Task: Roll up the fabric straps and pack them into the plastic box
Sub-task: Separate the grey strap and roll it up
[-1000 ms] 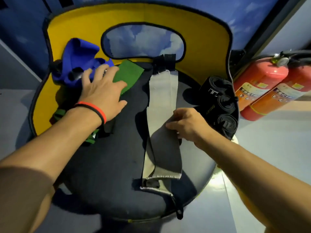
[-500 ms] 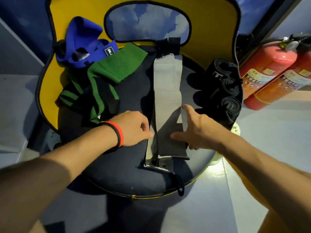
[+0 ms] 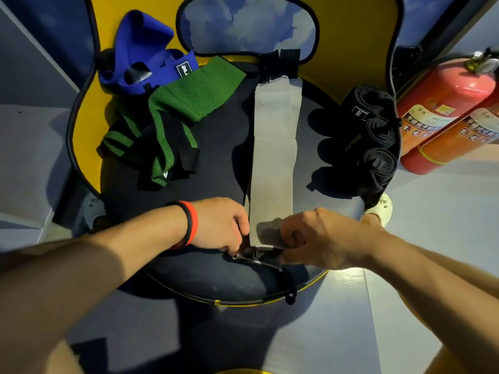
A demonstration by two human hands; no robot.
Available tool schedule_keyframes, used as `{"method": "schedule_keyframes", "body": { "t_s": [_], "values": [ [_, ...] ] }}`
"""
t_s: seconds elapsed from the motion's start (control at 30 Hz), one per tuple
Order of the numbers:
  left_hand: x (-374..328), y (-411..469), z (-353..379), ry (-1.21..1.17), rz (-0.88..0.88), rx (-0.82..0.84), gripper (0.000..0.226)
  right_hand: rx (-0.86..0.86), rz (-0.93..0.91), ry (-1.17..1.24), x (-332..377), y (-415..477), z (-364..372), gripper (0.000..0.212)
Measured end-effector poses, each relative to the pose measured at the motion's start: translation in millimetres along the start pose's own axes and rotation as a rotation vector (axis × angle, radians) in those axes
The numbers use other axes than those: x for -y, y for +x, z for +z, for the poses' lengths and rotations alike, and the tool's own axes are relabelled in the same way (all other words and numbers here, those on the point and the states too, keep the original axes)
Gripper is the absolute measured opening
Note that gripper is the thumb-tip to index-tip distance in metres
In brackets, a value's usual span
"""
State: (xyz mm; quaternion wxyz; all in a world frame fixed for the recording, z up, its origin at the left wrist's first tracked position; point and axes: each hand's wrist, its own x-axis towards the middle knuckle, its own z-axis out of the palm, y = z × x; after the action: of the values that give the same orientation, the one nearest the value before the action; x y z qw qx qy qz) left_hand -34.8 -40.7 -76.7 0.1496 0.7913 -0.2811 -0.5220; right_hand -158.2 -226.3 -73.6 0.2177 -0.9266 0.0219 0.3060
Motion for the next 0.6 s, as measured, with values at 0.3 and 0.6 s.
{"method": "schedule_keyframes", "body": {
  "t_s": [0.3, 0.6],
  "values": [
    [0.0, -5.8, -2.1, -0.452, -0.110, -0.027, 0.021, -0.055, -0.144, 0.013, 16.7, 3.1, 9.8, 0.024],
    [1.8, -7.7, -3.0, -0.456, -0.089, 0.072, 0.023, -0.093, -0.137, -0.105, 22.0, 1.4, 8.9, 0.024]
  ]
}}
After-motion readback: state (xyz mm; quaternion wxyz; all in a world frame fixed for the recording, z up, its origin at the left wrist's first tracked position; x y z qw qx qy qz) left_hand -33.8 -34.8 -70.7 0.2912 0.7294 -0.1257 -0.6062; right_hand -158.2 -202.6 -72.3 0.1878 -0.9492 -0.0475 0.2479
